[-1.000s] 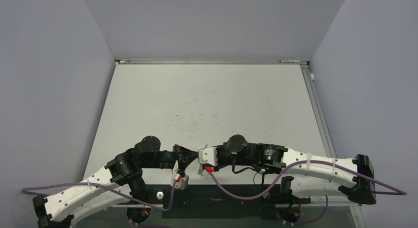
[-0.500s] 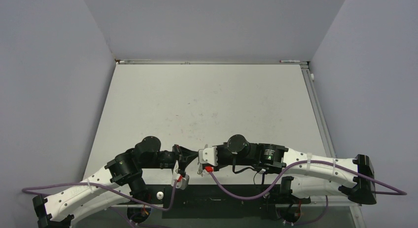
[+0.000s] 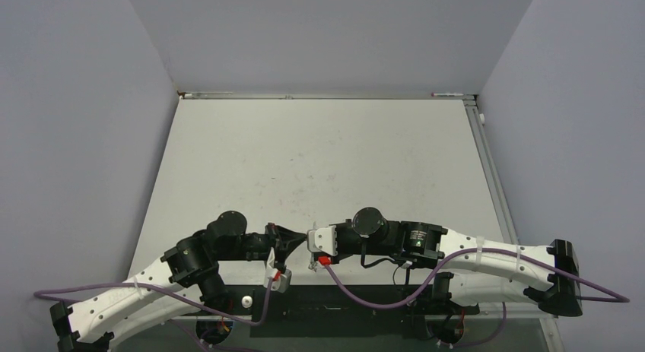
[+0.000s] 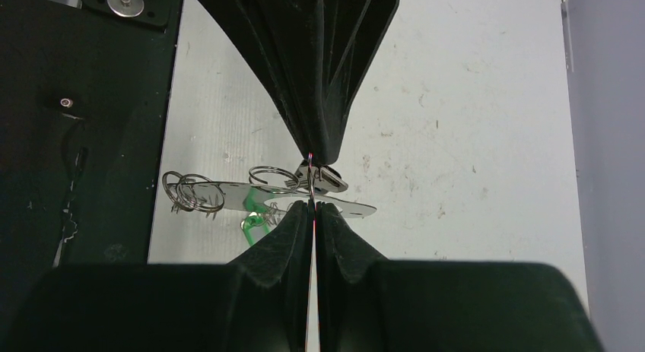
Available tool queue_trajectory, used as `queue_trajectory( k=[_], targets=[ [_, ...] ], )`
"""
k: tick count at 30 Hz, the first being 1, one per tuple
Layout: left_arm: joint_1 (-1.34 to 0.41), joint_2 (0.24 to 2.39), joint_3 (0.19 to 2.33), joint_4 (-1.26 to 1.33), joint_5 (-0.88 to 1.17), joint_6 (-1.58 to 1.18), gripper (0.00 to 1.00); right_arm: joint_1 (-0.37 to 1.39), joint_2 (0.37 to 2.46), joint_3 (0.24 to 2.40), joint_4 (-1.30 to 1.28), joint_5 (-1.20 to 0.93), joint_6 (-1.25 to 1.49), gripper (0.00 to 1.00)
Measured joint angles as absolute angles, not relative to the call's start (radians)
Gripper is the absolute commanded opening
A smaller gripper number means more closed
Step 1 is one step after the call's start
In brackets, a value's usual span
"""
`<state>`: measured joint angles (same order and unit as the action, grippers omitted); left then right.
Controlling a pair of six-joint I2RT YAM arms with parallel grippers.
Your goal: Put the keys on the keyring
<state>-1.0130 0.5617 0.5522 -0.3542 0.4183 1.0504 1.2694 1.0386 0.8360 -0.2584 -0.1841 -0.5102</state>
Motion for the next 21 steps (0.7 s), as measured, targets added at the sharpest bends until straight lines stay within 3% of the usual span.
queue_trajectory(
  k=[6, 15, 21],
  targets=[
    [-1.013, 0.550, 0.540, -0.340, 0.413, 1.046, 0.00, 1.269, 1.039, 0.836, -0.258, -0.183, -0.509, 0.05],
    [-1.013, 0.533, 0.512, -0.322, 0.395, 1.028, 0.27, 1.269, 1.038, 0.836, -0.254, -0.172, -0.509, 0.05],
    [-1.010, 0.521, 0.509, -0.308, 0.392, 1.015, 0.31, 1.269, 1.037, 0.836, -0.243, -0.168, -0.509, 0.05]
  ],
)
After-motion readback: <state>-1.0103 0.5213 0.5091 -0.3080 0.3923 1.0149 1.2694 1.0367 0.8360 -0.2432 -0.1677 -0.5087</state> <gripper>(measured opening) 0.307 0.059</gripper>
